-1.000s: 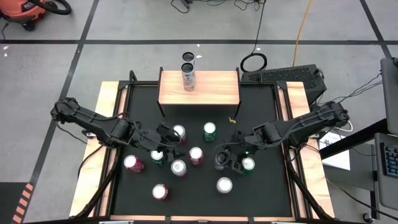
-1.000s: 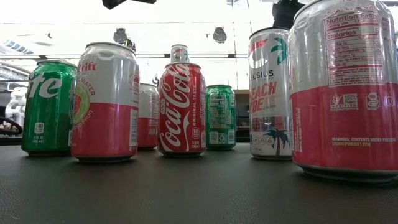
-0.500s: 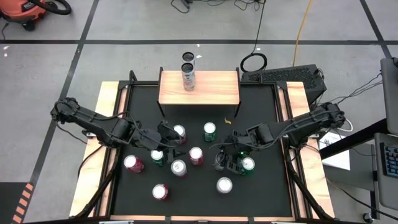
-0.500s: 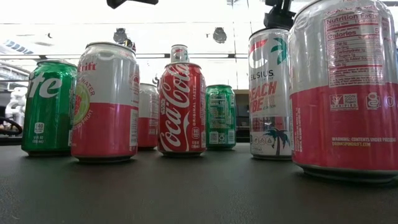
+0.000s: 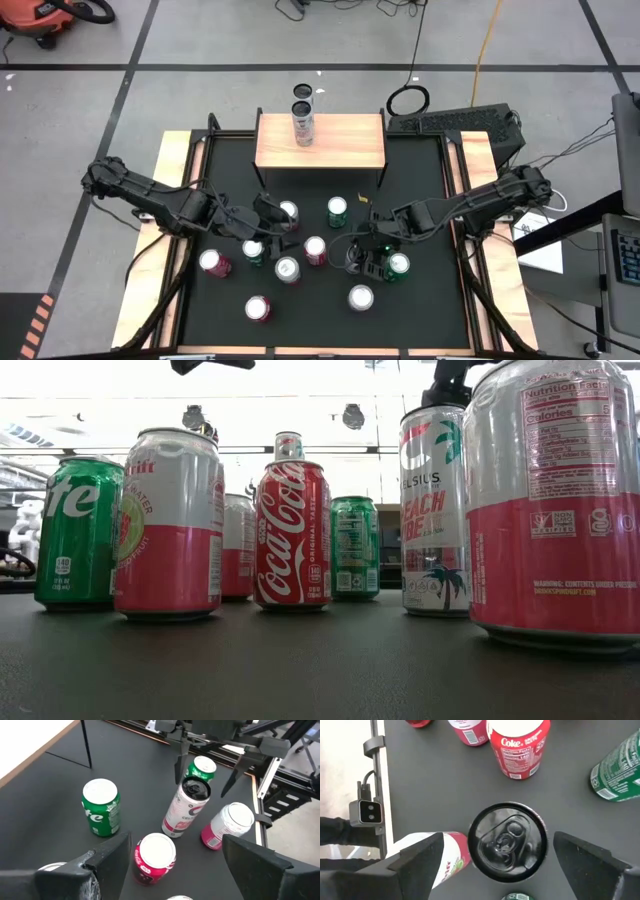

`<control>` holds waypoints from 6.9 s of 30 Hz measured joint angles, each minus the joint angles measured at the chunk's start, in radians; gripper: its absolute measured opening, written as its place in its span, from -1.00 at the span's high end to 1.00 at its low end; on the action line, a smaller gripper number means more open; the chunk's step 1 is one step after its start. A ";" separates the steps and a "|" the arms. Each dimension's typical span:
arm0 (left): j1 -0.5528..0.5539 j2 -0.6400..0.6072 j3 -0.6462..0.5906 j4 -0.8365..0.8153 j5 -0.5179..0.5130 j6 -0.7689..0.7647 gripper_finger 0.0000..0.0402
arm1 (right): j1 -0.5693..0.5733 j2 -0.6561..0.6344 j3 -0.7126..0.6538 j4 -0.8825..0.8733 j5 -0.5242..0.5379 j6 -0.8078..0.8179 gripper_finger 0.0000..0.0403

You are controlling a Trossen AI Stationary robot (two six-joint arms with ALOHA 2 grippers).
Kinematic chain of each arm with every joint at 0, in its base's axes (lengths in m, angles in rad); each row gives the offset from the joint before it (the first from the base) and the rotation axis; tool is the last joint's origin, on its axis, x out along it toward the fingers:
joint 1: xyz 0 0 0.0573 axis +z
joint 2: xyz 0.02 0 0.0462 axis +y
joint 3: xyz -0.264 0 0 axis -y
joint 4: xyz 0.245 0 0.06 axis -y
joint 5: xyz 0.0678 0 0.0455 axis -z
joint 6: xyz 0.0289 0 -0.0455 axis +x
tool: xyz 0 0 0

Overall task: Place canned beverage on shelf
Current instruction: Put the white pink soda can aligned with the other white pink soda can on the shelf

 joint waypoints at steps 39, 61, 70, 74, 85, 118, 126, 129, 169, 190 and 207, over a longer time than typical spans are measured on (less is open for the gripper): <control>0.000 0.000 0.000 0.004 -0.076 -0.027 -0.56 | -0.008 0.147 0.000 0.009 -0.023 -0.226 -0.52; 0.000 0.000 0.000 0.005 -0.087 -0.026 -0.56 | -0.009 0.141 0.000 0.038 -0.019 -0.239 -0.32; 0.000 0.000 0.000 0.029 -0.087 -0.026 -0.56 | -0.010 0.124 -0.001 0.032 -0.024 -0.209 -0.19; 0.000 0.000 0.000 0.033 -0.087 -0.026 -0.56 | -0.015 0.087 -0.001 0.029 -0.025 -0.192 -0.20; 0.000 0.000 0.000 0.204 -0.095 0.011 -0.56 | -0.029 -0.057 0.000 0.035 -0.027 -0.155 -0.20; -0.002 -0.016 0.001 0.492 -0.151 0.187 -0.99 | -0.154 -0.095 0.314 0.005 -0.078 -0.250 -0.20; 0.010 -0.016 0.001 0.490 -0.148 0.239 -0.99 | -0.192 -0.095 0.355 0.004 -0.079 -0.275 -0.20; 0.016 -0.016 0.001 0.466 -0.148 0.249 -0.99 | -0.205 -0.095 0.360 0.004 -0.084 -0.282 -0.20; 0.169 0.177 0.000 0.566 0.008 0.349 -0.65 | -0.283 -0.094 0.360 0.012 -0.100 -0.244 -0.20; 0.168 0.165 -0.001 0.631 0.006 0.340 -0.24 | -0.296 -0.108 0.363 0.019 -0.095 -0.148 -0.49; 0.167 0.108 0.022 0.877 -0.079 0.343 -0.23 | -0.268 -0.223 0.361 -0.021 0.094 -0.188 -0.77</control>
